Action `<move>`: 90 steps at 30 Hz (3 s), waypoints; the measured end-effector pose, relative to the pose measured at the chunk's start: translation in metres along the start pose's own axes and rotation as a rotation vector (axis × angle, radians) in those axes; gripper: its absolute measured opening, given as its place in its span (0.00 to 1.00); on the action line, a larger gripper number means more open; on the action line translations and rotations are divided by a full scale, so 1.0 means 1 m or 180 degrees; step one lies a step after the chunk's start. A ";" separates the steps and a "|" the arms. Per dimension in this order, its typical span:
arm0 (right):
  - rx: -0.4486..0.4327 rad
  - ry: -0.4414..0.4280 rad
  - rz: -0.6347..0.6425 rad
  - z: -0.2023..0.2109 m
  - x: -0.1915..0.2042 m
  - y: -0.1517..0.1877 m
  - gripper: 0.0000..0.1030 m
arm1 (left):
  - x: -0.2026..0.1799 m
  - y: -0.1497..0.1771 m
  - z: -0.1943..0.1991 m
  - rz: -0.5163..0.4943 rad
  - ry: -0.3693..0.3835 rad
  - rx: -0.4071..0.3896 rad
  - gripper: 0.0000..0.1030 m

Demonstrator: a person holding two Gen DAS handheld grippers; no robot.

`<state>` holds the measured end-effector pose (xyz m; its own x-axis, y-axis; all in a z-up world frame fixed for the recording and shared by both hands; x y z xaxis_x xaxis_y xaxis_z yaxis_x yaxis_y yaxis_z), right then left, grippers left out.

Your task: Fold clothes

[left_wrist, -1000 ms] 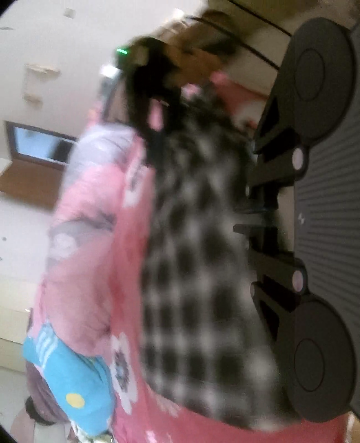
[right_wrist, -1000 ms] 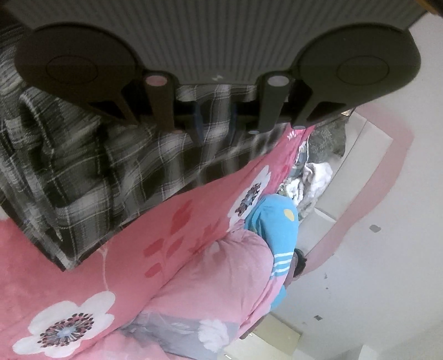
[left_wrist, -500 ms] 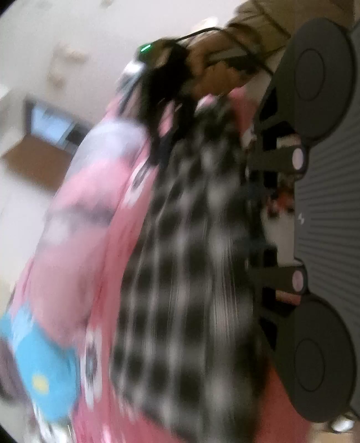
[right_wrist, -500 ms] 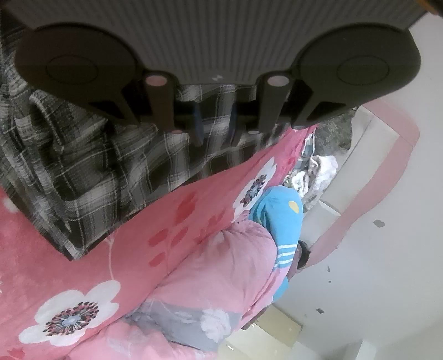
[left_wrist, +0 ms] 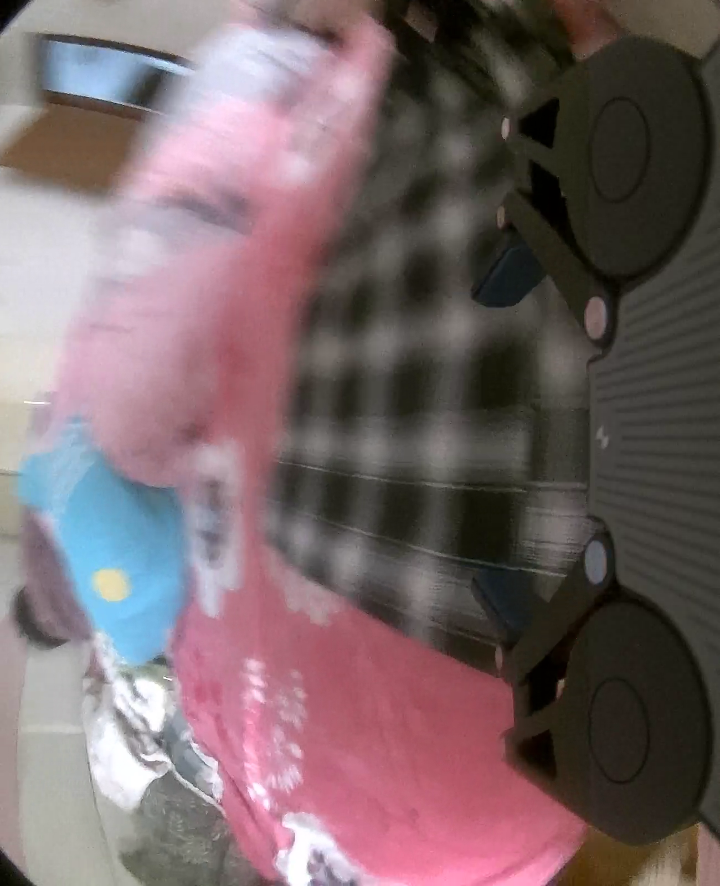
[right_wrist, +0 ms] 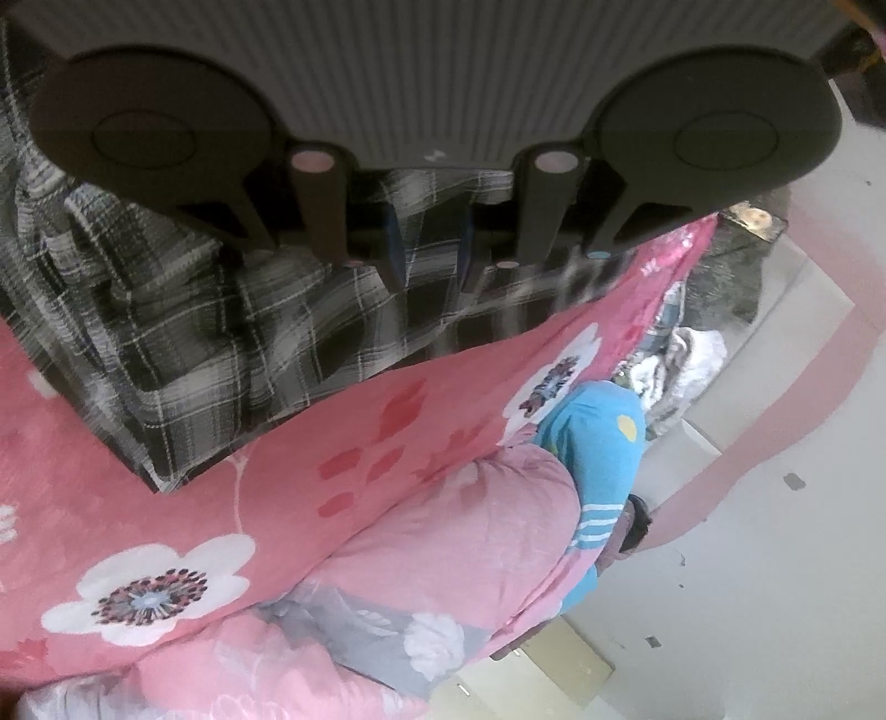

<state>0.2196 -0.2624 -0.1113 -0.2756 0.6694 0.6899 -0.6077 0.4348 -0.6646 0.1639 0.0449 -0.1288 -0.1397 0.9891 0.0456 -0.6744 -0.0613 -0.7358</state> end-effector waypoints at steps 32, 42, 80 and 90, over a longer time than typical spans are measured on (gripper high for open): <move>0.0399 0.0142 0.1149 -0.034 0.076 0.051 0.24 | 0.102 0.030 0.013 0.0886 0.0103 -0.0030 0.99; 0.0619 0.0444 0.1832 -0.077 0.116 0.092 0.41 | 0.110 0.036 0.004 0.0937 0.0148 -0.0096 0.86; 0.1162 -0.0286 0.4591 -0.155 0.252 0.260 0.45 | 0.199 0.029 -0.005 0.1939 0.0439 -0.0185 0.48; 0.1153 -0.0690 0.2638 -0.147 0.246 0.201 0.07 | 0.193 -0.005 -0.006 0.2095 0.1145 -0.0117 0.50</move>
<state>0.1395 0.0782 -0.1178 -0.8366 0.5390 0.0979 -0.3402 -0.3710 -0.8641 0.1443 0.2367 -0.1206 -0.2560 0.7327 -0.6305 -0.5080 -0.6569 -0.5571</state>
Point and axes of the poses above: each gripper's, at about its wrist camera, not at the fingertips, and z roughly against the way its jaws point, x to its left, y to its underside, the point moved 10 cm from there along -z, roughly the way its jaws point, and after that the axes turned 10 degrees about -y, right-handed, at the moved point
